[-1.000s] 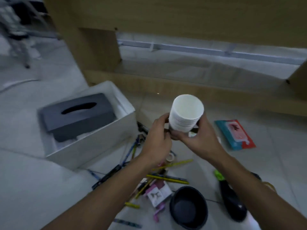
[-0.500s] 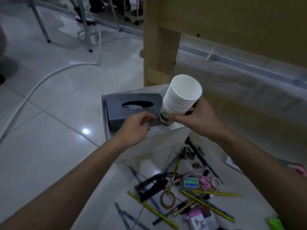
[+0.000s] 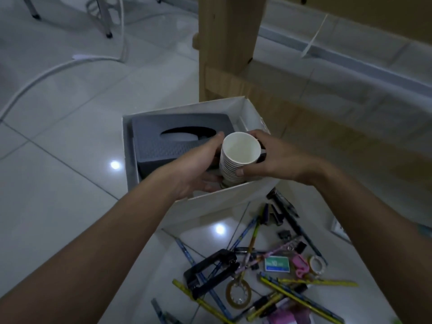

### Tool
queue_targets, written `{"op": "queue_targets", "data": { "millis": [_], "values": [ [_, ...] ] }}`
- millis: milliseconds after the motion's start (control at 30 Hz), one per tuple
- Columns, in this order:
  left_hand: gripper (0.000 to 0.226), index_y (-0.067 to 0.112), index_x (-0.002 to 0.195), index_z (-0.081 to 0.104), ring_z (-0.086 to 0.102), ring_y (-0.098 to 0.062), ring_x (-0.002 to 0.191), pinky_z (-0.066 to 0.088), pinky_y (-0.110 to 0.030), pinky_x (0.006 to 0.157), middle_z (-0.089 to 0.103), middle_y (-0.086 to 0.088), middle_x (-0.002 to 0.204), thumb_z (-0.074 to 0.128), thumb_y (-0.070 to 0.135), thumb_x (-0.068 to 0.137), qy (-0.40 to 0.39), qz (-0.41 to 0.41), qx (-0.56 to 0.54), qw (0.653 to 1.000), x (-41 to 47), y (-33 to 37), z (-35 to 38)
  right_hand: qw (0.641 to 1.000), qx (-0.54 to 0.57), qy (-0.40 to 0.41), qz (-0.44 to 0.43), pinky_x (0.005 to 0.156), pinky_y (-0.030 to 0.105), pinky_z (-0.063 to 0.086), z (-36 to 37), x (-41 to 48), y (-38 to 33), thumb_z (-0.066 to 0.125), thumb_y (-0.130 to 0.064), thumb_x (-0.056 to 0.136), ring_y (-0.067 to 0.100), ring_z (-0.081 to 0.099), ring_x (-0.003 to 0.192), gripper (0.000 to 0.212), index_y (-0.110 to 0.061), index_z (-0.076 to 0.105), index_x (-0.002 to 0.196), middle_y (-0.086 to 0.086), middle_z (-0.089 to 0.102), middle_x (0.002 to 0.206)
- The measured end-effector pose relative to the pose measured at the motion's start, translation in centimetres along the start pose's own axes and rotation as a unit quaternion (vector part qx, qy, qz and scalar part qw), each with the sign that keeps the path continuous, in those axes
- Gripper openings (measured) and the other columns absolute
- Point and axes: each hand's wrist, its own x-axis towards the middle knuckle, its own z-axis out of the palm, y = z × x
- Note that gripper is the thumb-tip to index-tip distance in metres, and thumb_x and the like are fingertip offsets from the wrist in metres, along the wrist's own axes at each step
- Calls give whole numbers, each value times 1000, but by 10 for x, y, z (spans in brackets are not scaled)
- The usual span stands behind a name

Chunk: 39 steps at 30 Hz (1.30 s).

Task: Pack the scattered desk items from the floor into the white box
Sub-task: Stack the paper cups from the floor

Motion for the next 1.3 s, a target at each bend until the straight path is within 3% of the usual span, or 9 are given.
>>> {"op": "queue_targets", "data": {
  "millis": [200, 400, 567, 700, 833, 1000, 1133, 1200, 1300],
  "values": [
    [52, 33, 115, 69, 74, -24, 95, 57, -35, 77, 77, 0, 105, 44, 70, 90, 59, 11, 22, 998, 8, -6, 6, 999, -42, 8, -22, 80, 16, 48, 4, 4, 1, 86, -21, 72, -1, 58, 104, 60, -36, 45, 113, -16, 57, 110],
    [49, 32, 118, 67, 72, -24, 99, 55, -37, 87, 76, 0, 105, 43, 66, 93, 69, 23, 19, 997, 8, -6, 12, 996, -79, 36, -1, 93, 38, 52, 5, 5, 3, 89, -37, 58, 12, 58, 111, 90, -33, 38, 132, -11, 58, 119],
    [51, 27, 127, 63, 72, -29, 101, 53, -44, 99, 72, -2, 118, 47, 62, 94, 31, 21, 4, 999, 6, -2, 13, 995, -93, 48, 5, 93, 35, 52, 7, -4, -3, 81, -33, 68, 16, 56, 114, 94, -28, 26, 144, -4, 55, 125],
    [49, 22, 122, 66, 70, -28, 101, 55, -38, 93, 73, -7, 114, 43, 57, 95, 31, 14, 27, 999, 2, 1, 15, 995, -95, 29, 25, 96, 32, 48, 12, -11, -12, 71, -34, 78, 19, 52, 121, 102, -26, 4, 155, 0, 49, 138],
    [49, 22, 111, 70, 69, -27, 95, 53, -38, 91, 74, -9, 110, 42, 57, 92, 57, 6, 45, 997, 0, 1, 15, 995, -96, 34, 5, 97, 27, 42, 13, -15, -18, 73, -31, 81, 15, 48, 123, 96, -18, 12, 154, 3, 44, 147],
    [72, 26, 138, 51, 63, -24, 106, 49, -35, 79, 63, -2, 129, 42, 73, 85, 112, 8, 109, 988, -5, 2, 15, 993, -85, 71, -30, 105, 26, 37, 4, -33, -18, 74, -31, 84, 14, 39, 134, 89, -13, 20, 153, 5, 32, 156],
    [32, 24, 117, 59, 58, -16, 104, 46, -35, 85, 62, 5, 112, 49, 47, 96, 277, 223, 149, 923, -27, 2, 25, 986, -44, 156, -50, 112, 41, 40, -5, -57, -18, 67, -34, 87, 13, 42, 135, 75, -23, 31, 151, -1, 38, 153],
    [17, 26, 107, 62, 60, -12, 98, 50, -32, 85, 64, 5, 108, 51, 35, 97, 309, 352, 157, 869, -46, 0, 37, 977, -21, 203, -56, 105, 33, 44, -7, -78, -18, 65, -26, 90, 8, 48, 125, 60, -21, 42, 145, -3, 47, 144],
    [13, 26, 100, 66, 60, -7, 74, 48, -22, 68, 66, 11, 92, 54, 27, 96, 252, 443, 191, 839, -69, -14, 69, 969, 6, 239, -57, 87, 15, 49, -2, -123, -11, 63, -18, 94, 2, 58, 109, 41, -21, 53, 134, -8, 56, 130]
  ]
}}
